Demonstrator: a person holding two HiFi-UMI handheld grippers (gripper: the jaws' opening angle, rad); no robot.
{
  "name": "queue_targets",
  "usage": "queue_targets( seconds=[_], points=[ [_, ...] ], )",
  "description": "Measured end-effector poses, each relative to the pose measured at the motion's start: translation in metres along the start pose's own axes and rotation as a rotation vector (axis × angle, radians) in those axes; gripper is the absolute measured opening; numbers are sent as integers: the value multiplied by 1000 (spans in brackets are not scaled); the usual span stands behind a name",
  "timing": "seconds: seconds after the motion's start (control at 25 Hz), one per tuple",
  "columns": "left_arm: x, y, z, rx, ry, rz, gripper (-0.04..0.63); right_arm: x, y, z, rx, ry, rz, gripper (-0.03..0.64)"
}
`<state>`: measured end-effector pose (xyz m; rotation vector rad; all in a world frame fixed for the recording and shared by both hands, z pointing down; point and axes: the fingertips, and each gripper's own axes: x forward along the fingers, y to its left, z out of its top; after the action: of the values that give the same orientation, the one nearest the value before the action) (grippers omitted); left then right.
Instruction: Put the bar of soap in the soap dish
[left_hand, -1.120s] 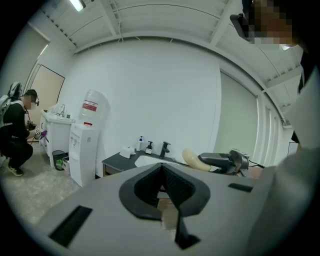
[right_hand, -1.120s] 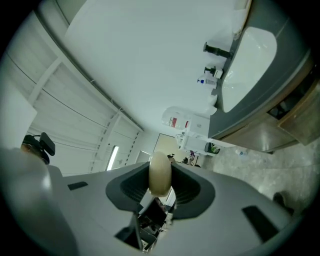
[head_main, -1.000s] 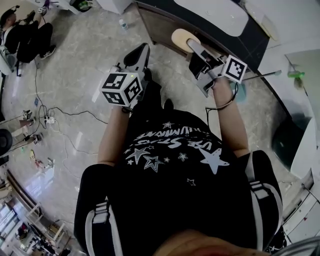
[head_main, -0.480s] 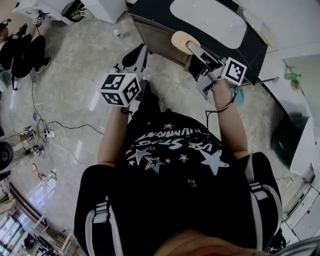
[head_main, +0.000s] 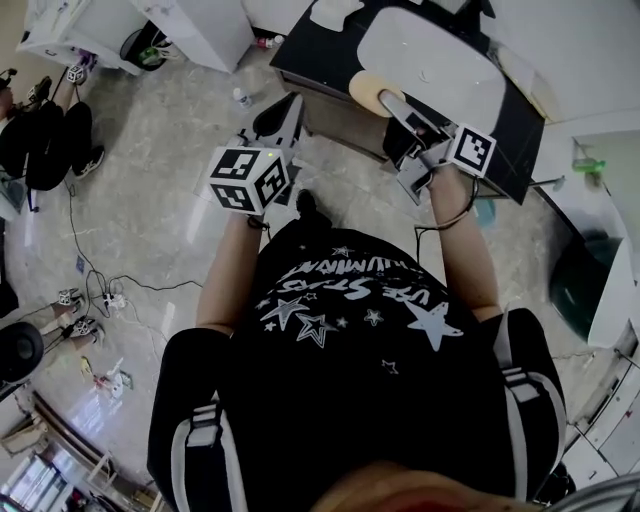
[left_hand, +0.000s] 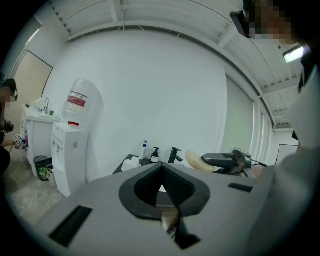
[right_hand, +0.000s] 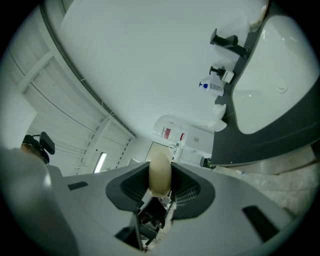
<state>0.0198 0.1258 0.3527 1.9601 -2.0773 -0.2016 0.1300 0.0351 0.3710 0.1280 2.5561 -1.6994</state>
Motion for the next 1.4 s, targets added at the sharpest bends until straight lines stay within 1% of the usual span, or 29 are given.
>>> queue_targets(
  seconds=[0.12, 0.24, 0.44, 0.56, 0.68, 0.88, 1.12, 1.4],
  points=[
    [10, 22, 8, 2, 17, -29, 11, 24, -2, 6, -4, -15, -13, 127],
    [19, 42, 12, -12, 31, -55, 11, 43, -8, 10, -2, -30, -33, 127],
    [30, 63, 12, -22, 47, -113, 11, 69, -21, 13, 5, -64, -58, 127],
    [32, 77, 13, -21, 60, -131, 12, 83, -22, 10, 17, -86, -60, 127],
    [32, 89, 15, -31, 60, -136, 11, 92, -26, 7, 19, -84, -84, 127],
    [38, 98, 16, -54, 60, -139, 11, 95, -30, 18, 21, -112, -101, 127],
    [45, 106, 20, -55, 63, -141, 11, 102, -36, 28, 22, -113, -117, 127],
    [68, 121, 27, -55, 65, -125, 11, 112, -52, 60, 14, -143, -127, 127]
  ],
)
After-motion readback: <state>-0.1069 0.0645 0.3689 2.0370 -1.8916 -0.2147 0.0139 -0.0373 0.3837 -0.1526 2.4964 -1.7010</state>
